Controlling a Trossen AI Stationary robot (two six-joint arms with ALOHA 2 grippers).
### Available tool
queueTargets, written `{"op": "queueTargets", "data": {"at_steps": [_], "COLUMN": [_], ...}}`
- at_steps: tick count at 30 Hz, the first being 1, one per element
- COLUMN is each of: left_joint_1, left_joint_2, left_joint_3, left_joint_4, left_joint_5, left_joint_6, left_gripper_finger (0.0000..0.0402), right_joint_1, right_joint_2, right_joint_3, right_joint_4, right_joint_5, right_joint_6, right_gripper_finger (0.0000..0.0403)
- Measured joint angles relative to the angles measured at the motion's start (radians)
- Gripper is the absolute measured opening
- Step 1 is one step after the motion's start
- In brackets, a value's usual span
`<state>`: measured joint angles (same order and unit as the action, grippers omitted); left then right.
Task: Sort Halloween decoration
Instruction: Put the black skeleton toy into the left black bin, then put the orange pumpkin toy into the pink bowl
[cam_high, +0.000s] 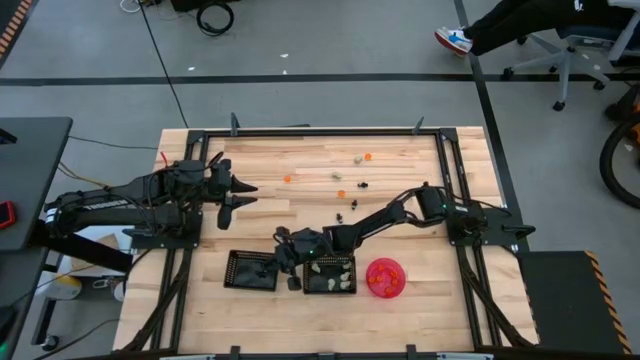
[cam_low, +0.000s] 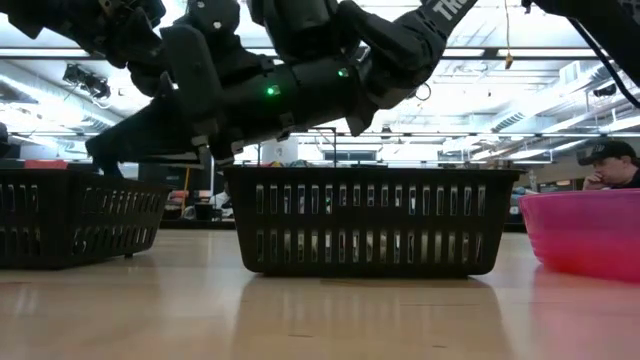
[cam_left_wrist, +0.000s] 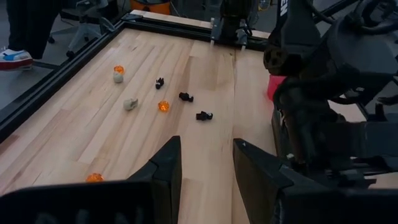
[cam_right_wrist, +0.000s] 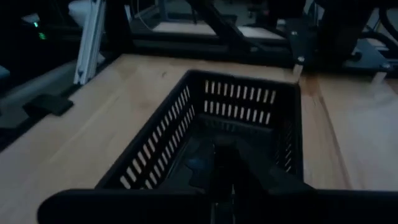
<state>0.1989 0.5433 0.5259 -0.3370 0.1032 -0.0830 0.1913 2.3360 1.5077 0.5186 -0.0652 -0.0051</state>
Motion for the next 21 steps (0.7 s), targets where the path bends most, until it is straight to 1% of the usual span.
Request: {"op": "queueTargets", "data": {"at_steps": [5, 7, 15, 19, 21], "left_joint_1": [0.000, 0.000, 0.000, 0.000, 0.000], "left_joint_2": [0.000, 0.000, 0.000, 0.000, 0.000], "left_joint_3": [0.000, 0.000, 0.000, 0.000, 0.000], "left_joint_4": [-0.001, -0.001, -0.001, -0.002, -0.005], "left_joint_5": [0.000, 0.000, 0.000, 0.000, 0.000], "left_joint_6": [0.000, 0.000, 0.000, 0.000, 0.000], "left_gripper_finger": [0.0116, 0.0116, 0.0116, 0.0116, 0.0116], "right_joint_1": [0.000, -0.002, -0.017, -0.021, -0.024], "right_joint_2": [-0.001, -0.002, -0.002, -0.056, -0.111], "right_joint_3": [0.001, 0.001, 0.001, 0.000, 0.002], "right_joint_4": [-0.007, -0.024, -0.049, -0.103, -0.174], "right_joint_5": [0.012, 0.012, 0.012, 0.013, 0.045], "right_joint_6": [-0.013, -0.015, 0.027, 0.010, -0.006], "right_gripper_finger": [0.0049, 0.0055, 0.0121, 0.0137, 0.0138]}}
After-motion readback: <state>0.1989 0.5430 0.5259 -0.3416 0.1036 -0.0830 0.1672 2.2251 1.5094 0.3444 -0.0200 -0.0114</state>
